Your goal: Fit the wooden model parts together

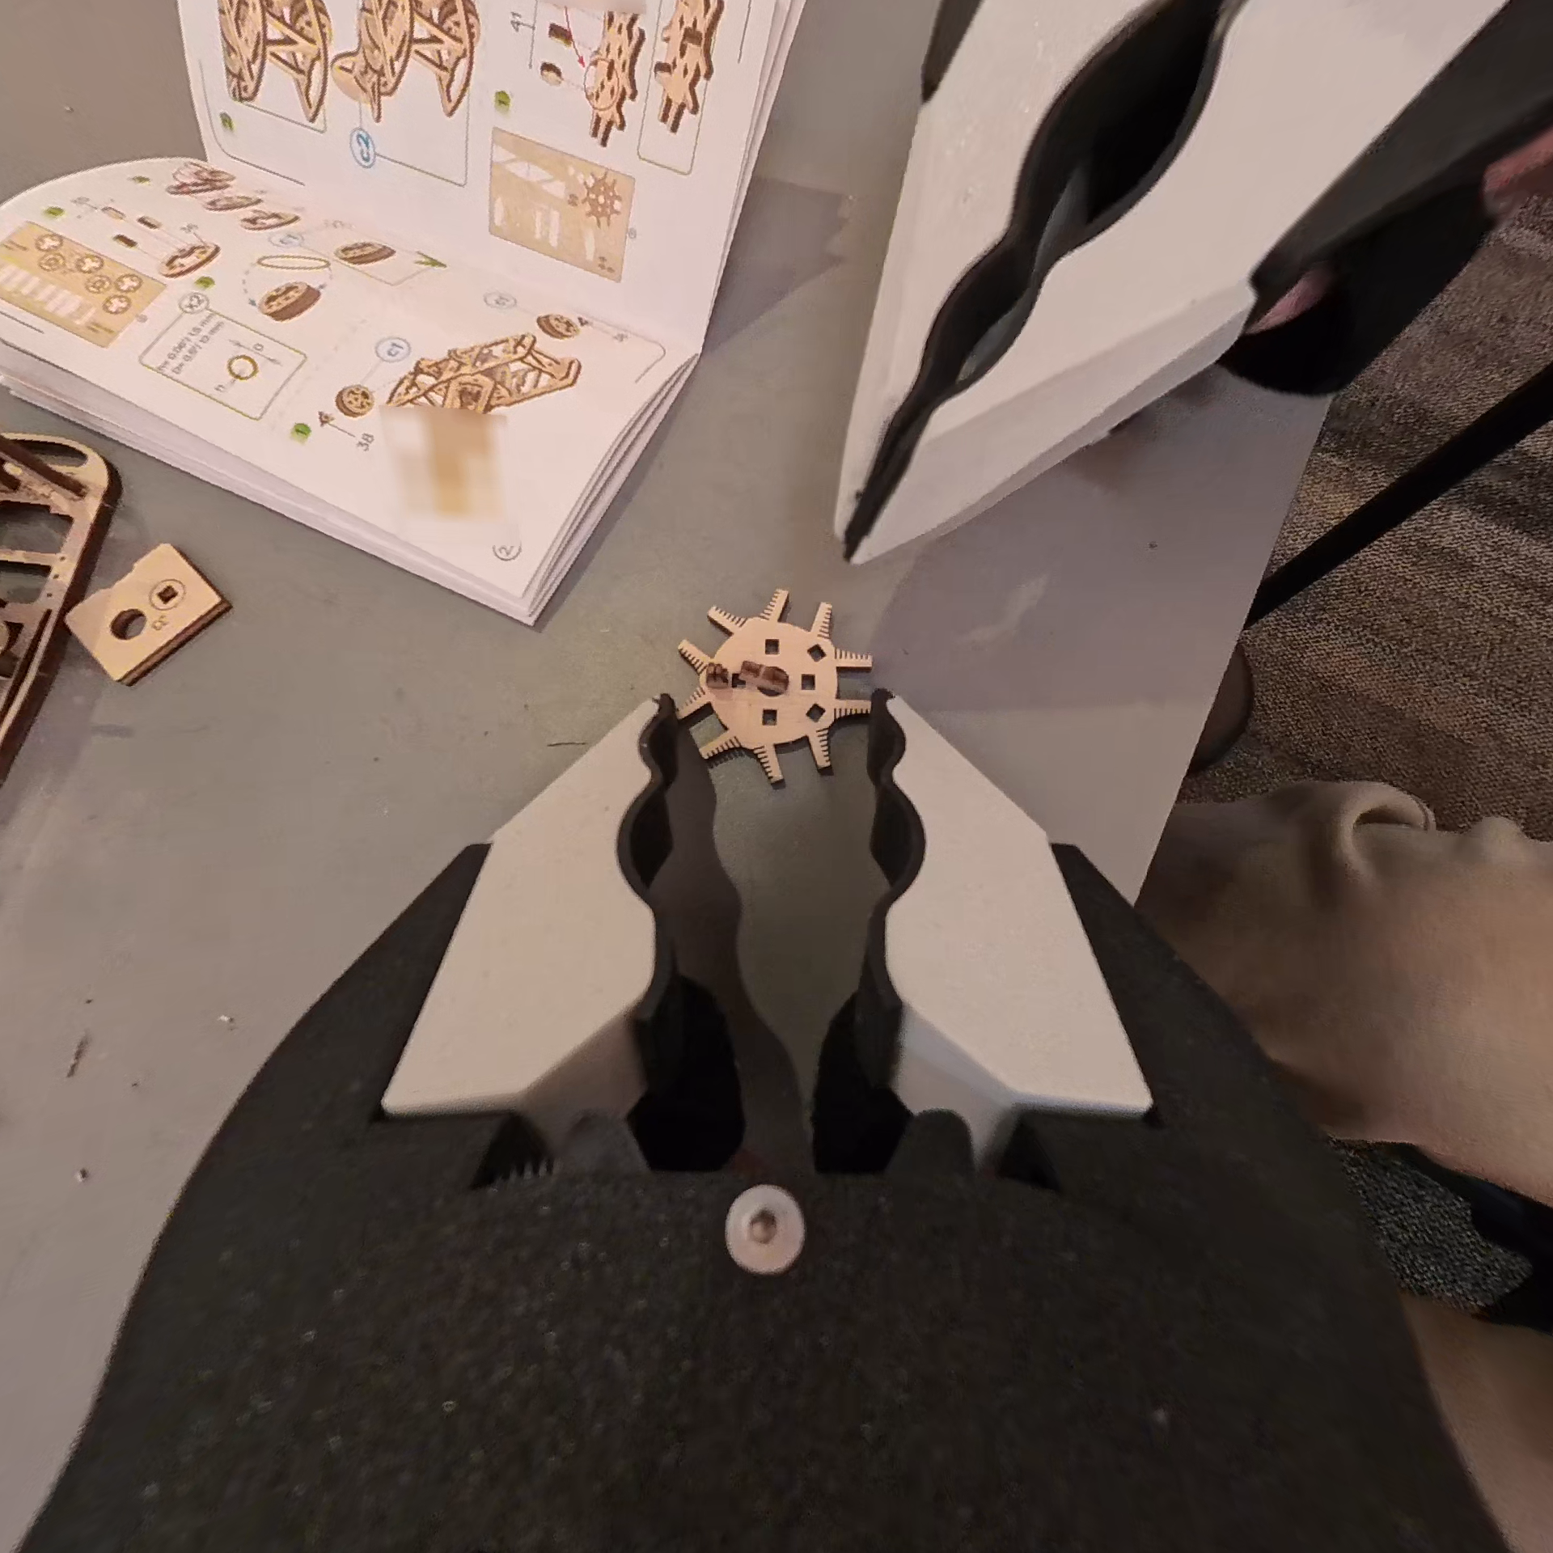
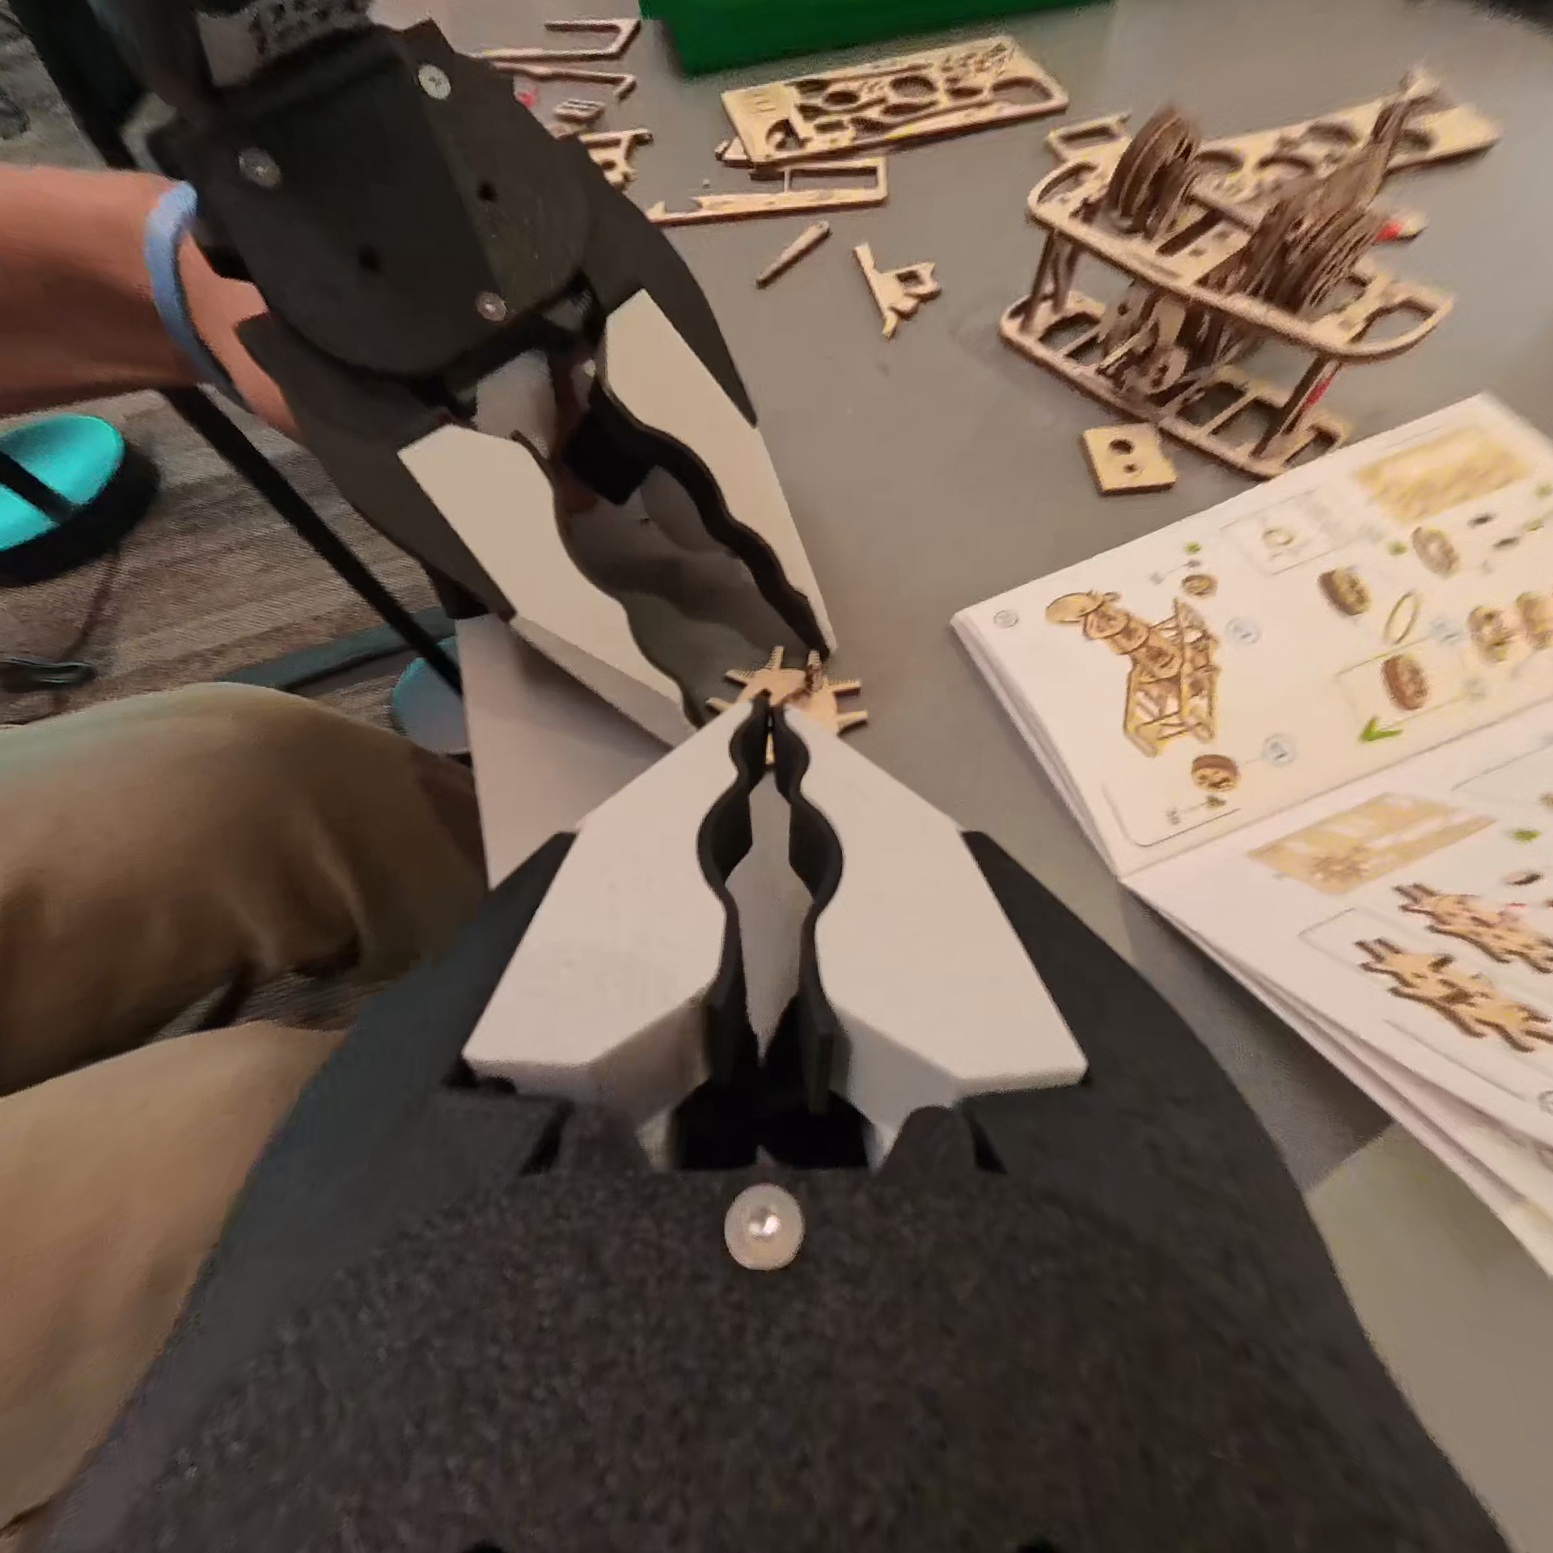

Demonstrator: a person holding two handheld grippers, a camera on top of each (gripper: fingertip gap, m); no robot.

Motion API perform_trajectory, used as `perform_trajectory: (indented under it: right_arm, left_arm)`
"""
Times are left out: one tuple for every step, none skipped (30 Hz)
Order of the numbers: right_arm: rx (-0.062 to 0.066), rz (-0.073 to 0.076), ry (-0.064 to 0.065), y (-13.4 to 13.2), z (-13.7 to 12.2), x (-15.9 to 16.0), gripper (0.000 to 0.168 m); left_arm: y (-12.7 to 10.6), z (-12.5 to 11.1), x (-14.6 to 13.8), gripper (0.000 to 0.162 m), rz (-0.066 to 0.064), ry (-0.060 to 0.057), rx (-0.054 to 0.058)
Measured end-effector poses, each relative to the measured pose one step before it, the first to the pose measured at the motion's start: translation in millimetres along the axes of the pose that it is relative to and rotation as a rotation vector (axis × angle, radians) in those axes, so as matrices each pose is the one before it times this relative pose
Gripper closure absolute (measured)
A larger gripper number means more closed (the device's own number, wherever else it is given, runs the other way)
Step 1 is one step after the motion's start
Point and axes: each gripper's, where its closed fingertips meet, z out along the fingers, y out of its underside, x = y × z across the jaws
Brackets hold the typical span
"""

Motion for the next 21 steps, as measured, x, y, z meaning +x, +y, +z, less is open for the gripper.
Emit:
perform_trajectory:
  right_arm:
    - [-0.0034, 0.0371, -0.0287, -1.33, -0.64, -1.20, 0.166]
    - [0.0055, 0.0382, -0.0261, -2.84, -0.37, -0.63, 0.161]
    - [0.0135, 0.0354, -0.0234, -3.22, 0.52, 0.27, 0.154]
    - [0.0078, 0.0334, -0.0008, -1.69, 1.91, 3.75, 0.148]
    - [-0.0088, 0.0239, 0.0118, 1.20, 2.87, 5.00, 0.146]
    - [-0.0170, 0.0072, -0.0019, 2.48, 3.68, 1.77, 0.140]
    - [-0.0167, -0.0025, 0.0075, 3.00, 3.81, 1.75, 0.138]
    - [-0.0169, -0.0152, 0.0232, 3.24, 3.48, 3.00, 0.140]
    - [-0.0163, -0.0207, 0.0156, 2.97, 3.35, 0.91, 0.142]
    - [-0.0179, -0.0139, 0.0026, 2.57, 2.94, -1.14, 0.143]
    - [-0.0157, -0.0106, 0.0047, 1.41, 2.29, -0.45, 0.144]
    - [-0.0018, -0.0095, 0.0085, -0.71, 1.53, -0.11, 0.144]
    - [-0.0021, -0.0081, 0.0099, -0.96, 1.26, 0.23, 0.144]
    - [-0.0171, -0.0107, 0.0069, 0.58, 1.82, -0.26, 0.144]
    - [-0.0307, -0.0151, 0.0052, 2.27, 2.72, -1.21, 0.144]
    - [-0.0252, -0.0212, 0.0127, 1.93, 2.70, -0.79, 0.148]
    - [-0.0070, -0.0262, 0.0264, -0.66, 1.58, 1.07, 0.158]
    - [-0.0079, -0.0188, 0.0227, -0.78, 1.09, 1.22, 0.162]
    - [-0.0109, -0.0001, 0.0083, -0.48, 0.54, 0.04, 0.162]
    - [-0.0094, 0.0053, 0.0002, -0.32, -1.13, -0.17, 0.163]
    - [0.0031, 0.0103, -0.0036, -0.68, -2.31, 0.06, 0.165]
  left_arm:
    - [0.11, -0.11, 0.63, 0.118, 0.0026, 0.0024, -0.0001]
    - [0.02, -0.03, 0.05, 0.118, 0.0001, 0.0010, 0.0000]
    - [-0.04, 0.04, 0.00, 0.118, -0.0006, 0.0006, 0.0000]
    - [0.02, -0.03, 0.34, 0.118, 0.0024, 0.0004, 0.0000]
    - [0.12, -0.14, 0.20, 0.118, 0.0076, -0.0052, -0.0001]
    - [-0.12, -0.12, 0.15, 0.118, 0.0090, -0.0078, 0.0007]
    - [0.19, -0.12, 0.05, 0.118, 0.0011, -0.0038, 0.0004]
    - [0.01, -0.04, 0.01, 0.118, 0.0013, -0.0025, 0.0000]
    - [-0.07, 0.03, 0.13, 0.118, 0.0013, -0.0007, 0.0004]
    - [0.08, 0.11, 0.07, 0.118, -0.0016, 0.0022, -0.0003]
    - [-0.03, 0.06, -0.01, 0.118, -0.0019, 0.0015, -0.0001]
    - [0.06, -0.08, 0.03, 0.118, 0.0011, -0.0011, 0.0001]
    - [-0.12, -0.09, -0.03, 0.118, 0.0036, -0.0032, 0.0005]
    - [0.01, -0.05, -0.01, 0.118, 0.0019, -0.0017, 0.0002]
    - [0.02, 0.01, -0.03, 0.118, -0.0011, 0.0008, -0.0002]
    - [0.04, -0.02, 0.05, 0.118, -0.0003, 0.0002, -0.0003]
    - [0.01, -0.04, -0.10, 0.118, 0.0027, -0.0025, 0.0000]
    - [-0.12, -0.20, 0.01, 0.119, 0.0085, -0.0077, 0.0008]
    - [0.07, -0.31, -0.25, 0.119, 0.0105, -0.0114, 0.0006]
    - [-0.50, -0.35, -1.35, 0.119, 0.0052, -0.0166, 0.0035]
    - [-0.33, -0.23, -0.23, 0.119, 0.0009, -0.0086, 0.0020]
